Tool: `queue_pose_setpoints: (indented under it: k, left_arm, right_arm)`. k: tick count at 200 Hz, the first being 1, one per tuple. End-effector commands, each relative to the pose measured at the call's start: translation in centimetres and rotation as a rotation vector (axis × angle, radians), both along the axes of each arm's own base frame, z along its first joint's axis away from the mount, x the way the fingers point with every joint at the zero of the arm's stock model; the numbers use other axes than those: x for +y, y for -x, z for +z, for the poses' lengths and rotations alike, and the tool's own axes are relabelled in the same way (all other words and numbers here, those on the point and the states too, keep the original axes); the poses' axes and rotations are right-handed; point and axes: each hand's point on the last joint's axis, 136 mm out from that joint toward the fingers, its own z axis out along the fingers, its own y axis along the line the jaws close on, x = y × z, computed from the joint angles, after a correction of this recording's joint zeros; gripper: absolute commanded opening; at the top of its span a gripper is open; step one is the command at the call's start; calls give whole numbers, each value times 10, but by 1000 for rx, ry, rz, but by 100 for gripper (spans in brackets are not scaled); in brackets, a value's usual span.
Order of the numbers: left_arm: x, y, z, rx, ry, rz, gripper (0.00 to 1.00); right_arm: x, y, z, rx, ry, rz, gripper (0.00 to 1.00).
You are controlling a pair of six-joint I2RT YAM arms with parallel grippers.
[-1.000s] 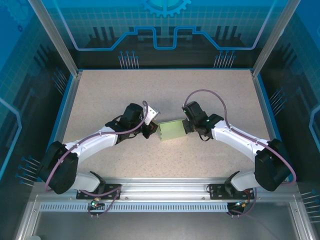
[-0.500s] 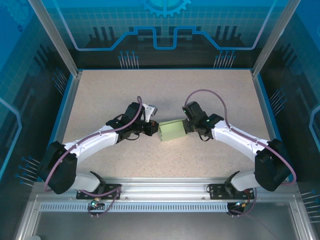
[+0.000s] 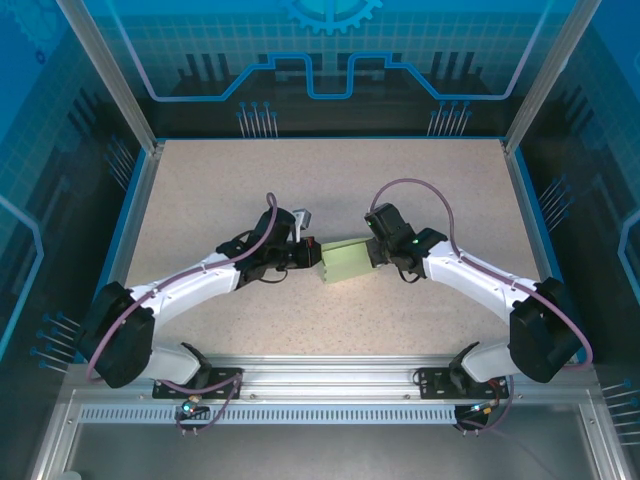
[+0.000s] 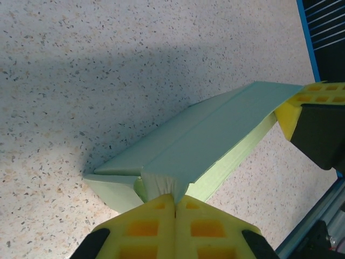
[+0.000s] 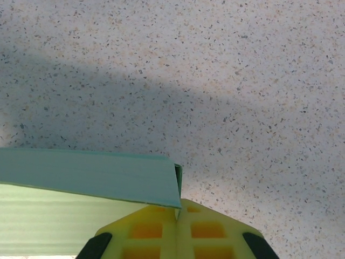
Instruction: Fold the paper box
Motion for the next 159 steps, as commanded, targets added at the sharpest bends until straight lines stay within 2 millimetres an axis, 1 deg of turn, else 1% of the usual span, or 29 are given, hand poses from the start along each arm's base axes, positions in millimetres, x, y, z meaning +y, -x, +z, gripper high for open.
queue_pose_setpoints:
  k: [1, 34, 76, 108, 137, 159]
  left_arm:
    - [-13, -8, 13, -28, 62, 38, 4]
    - [-12, -8, 11, -32, 51, 68, 3]
    - [-11, -4, 2, -45, 12, 91, 3]
    - [-13, -6, 0, -51, 23, 113, 2]
    - [-16, -8, 4, -58, 58, 126, 2]
    - [-17, -6, -1, -59, 51, 131, 2]
  right_arm:
    - [5, 14, -14, 64, 14, 31, 0]
    - [5, 16, -15, 66, 15, 30, 0]
    - [3, 16, -14, 64, 17, 29, 0]
    - [4, 16, -13, 62, 15, 29, 0]
    - [4, 17, -13, 64, 13, 29, 0]
    - [3, 17, -12, 62, 17, 27, 0]
